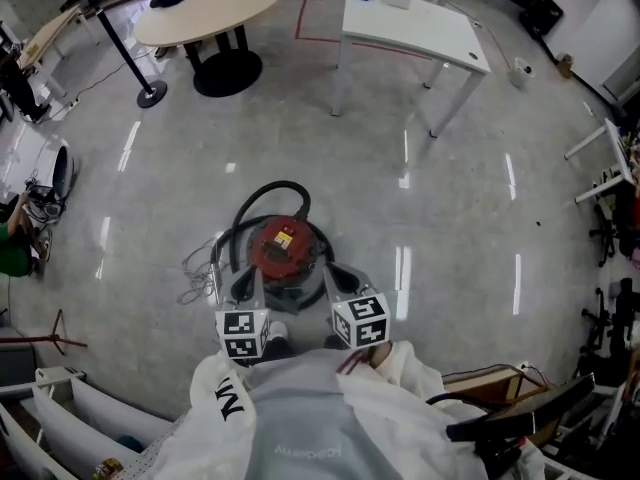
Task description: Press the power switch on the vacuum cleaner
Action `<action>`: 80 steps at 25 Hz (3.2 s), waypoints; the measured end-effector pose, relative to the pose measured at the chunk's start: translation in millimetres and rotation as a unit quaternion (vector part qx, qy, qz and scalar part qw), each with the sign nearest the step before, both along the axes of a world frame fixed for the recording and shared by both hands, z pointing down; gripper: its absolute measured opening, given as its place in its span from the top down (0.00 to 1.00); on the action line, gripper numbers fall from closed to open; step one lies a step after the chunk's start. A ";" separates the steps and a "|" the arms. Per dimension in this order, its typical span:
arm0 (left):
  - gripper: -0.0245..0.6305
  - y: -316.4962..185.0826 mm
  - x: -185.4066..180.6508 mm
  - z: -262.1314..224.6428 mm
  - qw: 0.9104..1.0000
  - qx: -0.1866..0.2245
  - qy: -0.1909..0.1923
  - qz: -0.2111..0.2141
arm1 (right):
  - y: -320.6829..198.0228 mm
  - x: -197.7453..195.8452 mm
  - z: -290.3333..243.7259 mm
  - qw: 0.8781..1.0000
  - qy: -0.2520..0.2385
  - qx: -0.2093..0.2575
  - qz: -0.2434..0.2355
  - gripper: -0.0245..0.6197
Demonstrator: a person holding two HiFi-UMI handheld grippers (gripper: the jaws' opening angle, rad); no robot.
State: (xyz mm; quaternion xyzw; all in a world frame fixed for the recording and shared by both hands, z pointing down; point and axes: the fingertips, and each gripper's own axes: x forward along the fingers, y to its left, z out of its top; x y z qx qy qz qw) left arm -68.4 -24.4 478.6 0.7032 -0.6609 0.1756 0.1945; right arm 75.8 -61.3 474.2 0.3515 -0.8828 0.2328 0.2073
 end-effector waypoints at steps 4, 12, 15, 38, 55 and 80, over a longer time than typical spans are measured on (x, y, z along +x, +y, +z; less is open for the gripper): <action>0.96 -5.1 22.1 -4.2 1.000 0.001 -0.011 -0.026 | -9.4 9.6 1.5 0.999 -0.006 -0.004 -0.041 0.96; 0.96 6.0 53.2 -5.6 0.995 -0.002 -0.025 -0.093 | -17.9 30.8 2.4 0.993 -0.015 -0.008 -0.114 0.96; 0.96 8.7 66.3 -2.1 0.994 -0.006 -0.022 -0.106 | -17.7 40.3 5.6 0.991 -0.015 -0.010 -0.129 0.96; 0.96 18.6 48.6 -1.9 0.991 -0.008 -0.006 -0.134 | -11.8 14.9 5.4 0.987 -0.013 -0.016 -0.157 0.96; 0.96 4.2 -4.1 -1.1 0.997 0.015 0.019 -0.078 | -7.5 -26.3 -1.2 0.995 0.018 0.003 -0.098 0.96; 0.96 16.7 -38.0 24.1 0.993 0.006 0.040 -0.110 | -17.1 -51.2 22.1 0.993 0.058 -0.006 -0.107 0.96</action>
